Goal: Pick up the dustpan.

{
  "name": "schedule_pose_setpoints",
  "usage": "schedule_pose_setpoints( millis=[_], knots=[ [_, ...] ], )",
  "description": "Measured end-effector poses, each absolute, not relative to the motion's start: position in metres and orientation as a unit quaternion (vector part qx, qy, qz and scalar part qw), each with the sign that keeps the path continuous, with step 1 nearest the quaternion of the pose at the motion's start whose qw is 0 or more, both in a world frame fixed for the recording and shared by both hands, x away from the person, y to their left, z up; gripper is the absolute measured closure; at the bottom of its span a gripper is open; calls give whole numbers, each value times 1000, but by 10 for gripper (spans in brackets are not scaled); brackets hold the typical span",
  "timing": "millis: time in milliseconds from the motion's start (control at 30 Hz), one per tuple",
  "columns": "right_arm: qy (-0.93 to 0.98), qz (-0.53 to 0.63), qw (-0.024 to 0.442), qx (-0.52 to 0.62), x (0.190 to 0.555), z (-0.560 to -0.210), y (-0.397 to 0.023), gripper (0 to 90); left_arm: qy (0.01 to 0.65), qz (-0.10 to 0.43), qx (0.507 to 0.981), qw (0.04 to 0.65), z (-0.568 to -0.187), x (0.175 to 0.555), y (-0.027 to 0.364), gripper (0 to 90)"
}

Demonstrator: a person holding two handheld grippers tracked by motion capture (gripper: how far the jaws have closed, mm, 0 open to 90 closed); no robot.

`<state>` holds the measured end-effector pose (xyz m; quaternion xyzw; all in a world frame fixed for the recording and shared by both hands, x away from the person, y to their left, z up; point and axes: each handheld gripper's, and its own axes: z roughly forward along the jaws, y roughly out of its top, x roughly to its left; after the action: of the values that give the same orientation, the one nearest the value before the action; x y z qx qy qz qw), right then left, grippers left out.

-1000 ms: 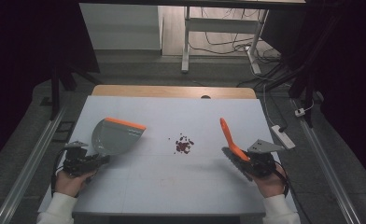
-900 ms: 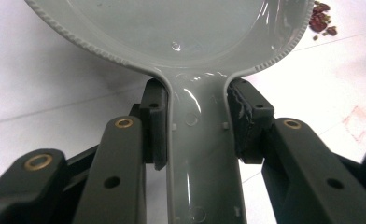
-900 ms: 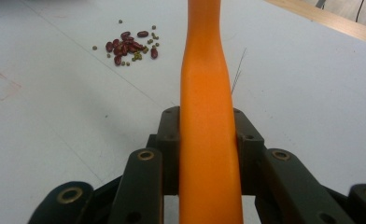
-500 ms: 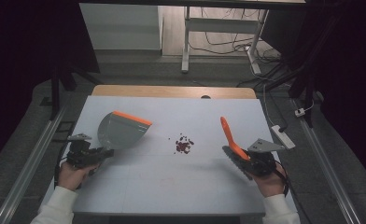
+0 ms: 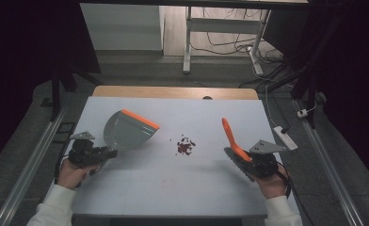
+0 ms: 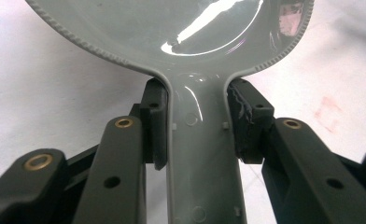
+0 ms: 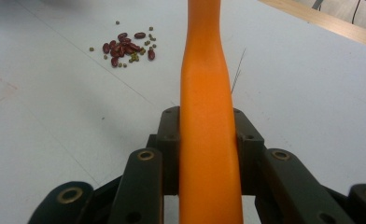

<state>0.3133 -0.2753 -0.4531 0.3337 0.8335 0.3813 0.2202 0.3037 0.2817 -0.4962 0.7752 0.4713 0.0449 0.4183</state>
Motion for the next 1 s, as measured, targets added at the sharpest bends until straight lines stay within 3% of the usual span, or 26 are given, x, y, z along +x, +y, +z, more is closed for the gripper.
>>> schedule_pose_setpoints(
  millis=[1000],
  knots=[
    [836, 381, 218, 329, 314, -454, -271, 696, 364, 10, 854, 371, -499, 289, 251, 623]
  ],
)
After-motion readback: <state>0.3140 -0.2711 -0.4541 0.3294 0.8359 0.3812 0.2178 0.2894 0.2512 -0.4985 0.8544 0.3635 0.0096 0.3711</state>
